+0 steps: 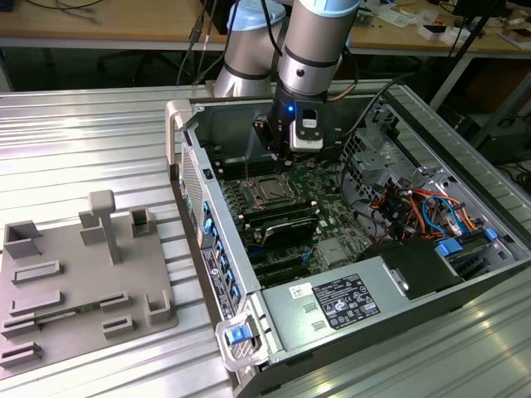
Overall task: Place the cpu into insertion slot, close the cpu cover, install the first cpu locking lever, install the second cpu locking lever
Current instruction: 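Install the first cpu locking lever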
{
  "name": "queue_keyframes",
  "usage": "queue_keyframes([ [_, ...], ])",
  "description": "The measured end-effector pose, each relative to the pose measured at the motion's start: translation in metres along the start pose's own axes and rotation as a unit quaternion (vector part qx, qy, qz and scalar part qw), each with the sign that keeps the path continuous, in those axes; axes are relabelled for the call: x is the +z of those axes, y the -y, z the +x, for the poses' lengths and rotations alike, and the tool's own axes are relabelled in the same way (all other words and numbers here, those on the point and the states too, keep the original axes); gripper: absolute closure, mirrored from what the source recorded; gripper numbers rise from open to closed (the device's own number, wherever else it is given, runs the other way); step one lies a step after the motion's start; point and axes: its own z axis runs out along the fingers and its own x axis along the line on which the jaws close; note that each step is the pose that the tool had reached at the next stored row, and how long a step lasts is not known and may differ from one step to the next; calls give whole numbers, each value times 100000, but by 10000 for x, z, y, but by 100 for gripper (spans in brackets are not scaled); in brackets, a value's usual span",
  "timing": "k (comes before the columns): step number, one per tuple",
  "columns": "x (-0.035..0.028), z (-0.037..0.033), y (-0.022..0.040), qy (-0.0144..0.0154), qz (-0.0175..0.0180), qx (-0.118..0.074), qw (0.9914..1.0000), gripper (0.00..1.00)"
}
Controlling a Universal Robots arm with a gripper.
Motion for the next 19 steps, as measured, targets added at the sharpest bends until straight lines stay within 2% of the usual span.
queue_keyframes([
  [7, -5, 86, 83, -10, -19, -450, 99999, 89],
  [14, -16, 97, 97, -14, -22, -768, 99997, 89],
  [19, -80, 95, 96, -15, -32, -835, 99997, 89],
])
